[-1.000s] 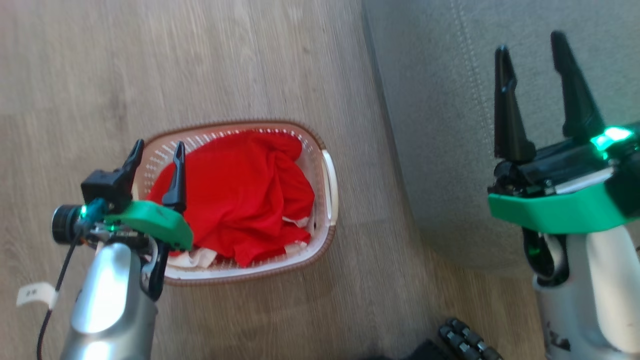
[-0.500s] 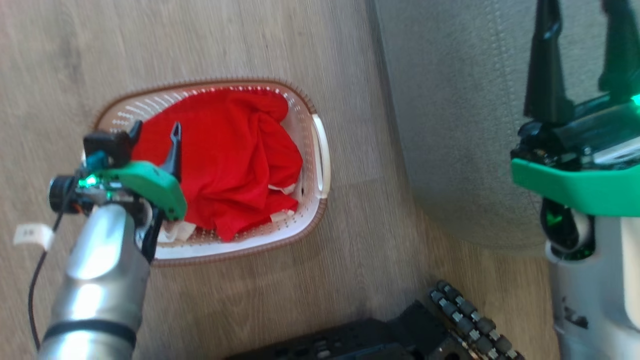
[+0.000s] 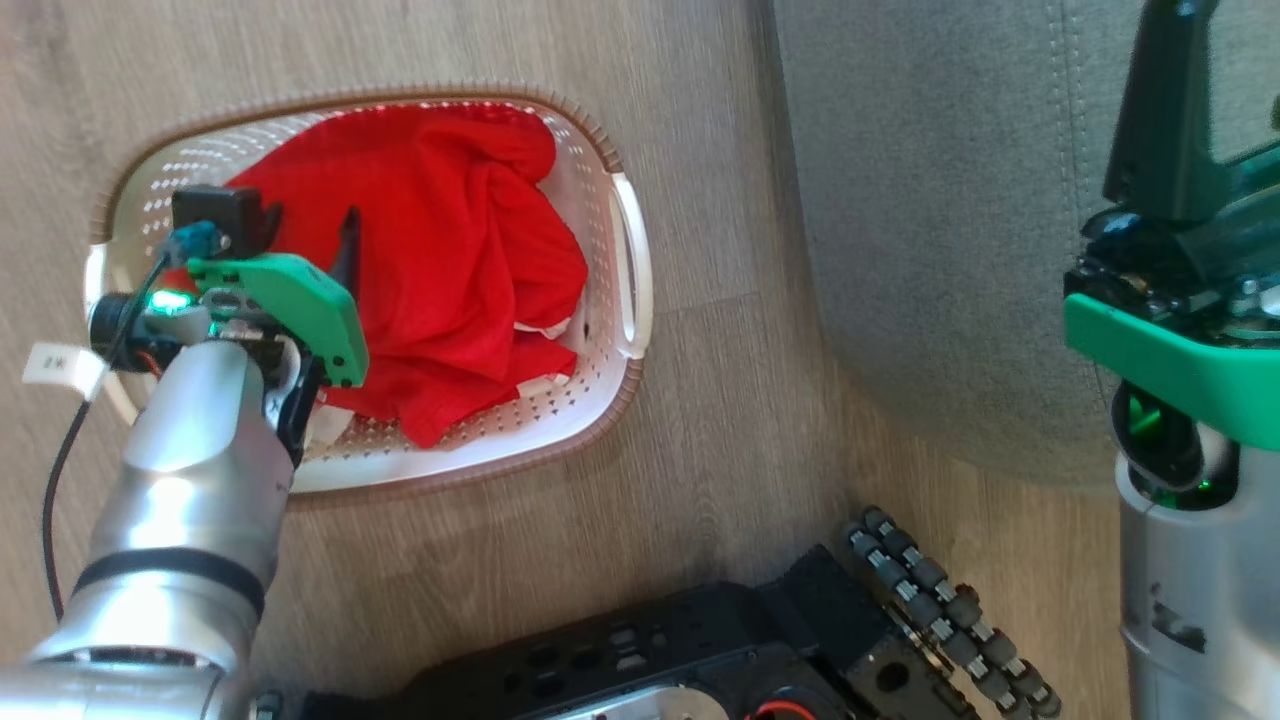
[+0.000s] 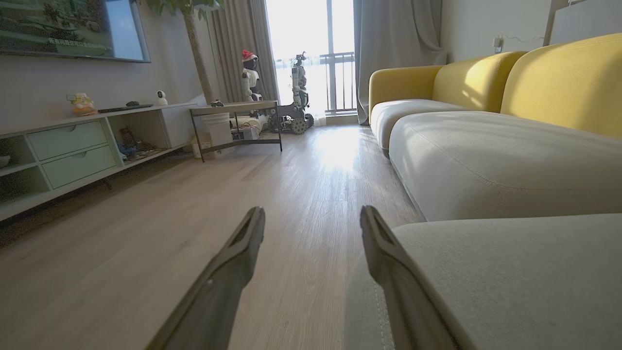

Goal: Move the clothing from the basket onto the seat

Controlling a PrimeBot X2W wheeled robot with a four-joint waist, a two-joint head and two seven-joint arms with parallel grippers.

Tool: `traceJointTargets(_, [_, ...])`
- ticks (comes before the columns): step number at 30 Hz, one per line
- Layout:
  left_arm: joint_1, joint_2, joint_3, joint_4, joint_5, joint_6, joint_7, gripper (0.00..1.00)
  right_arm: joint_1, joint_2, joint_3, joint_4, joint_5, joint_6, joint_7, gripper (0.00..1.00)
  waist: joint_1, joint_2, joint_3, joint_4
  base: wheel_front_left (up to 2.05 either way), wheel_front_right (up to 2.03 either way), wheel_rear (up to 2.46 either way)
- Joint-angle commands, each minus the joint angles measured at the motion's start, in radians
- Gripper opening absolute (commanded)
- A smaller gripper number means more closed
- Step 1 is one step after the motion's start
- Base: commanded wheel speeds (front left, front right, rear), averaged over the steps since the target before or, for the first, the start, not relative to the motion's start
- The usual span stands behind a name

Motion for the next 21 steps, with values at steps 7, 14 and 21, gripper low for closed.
traceJointTargets(7, [-0.034,0.035,-0.003,0.067,-0.01,-0.004,0.083,1.0,0.008,0.012,0.031,-0.062,0.025,0.0,-0.006,1.0,-0.0001,0.0,0.04,-0.028,0.0,0.0,0.0])
traceJointTargets(14, [-0.069,0.055,-0.036,0.102,0.009,0.017,0.228,1.0,0.0,0.012,0.043,-0.076,0.029,0.0,-0.006,1.0,-0.0001,0.0,0.071,-0.048,0.0,0.0,0.0])
traceJointTargets(21, [-0.066,0.063,-0.07,0.111,0.02,0.011,0.305,0.0,-0.005,0.012,0.052,-0.077,0.025,0.0,-0.006,1.0,-0.0001,0.0,0.074,-0.052,0.0,0.0,0.0])
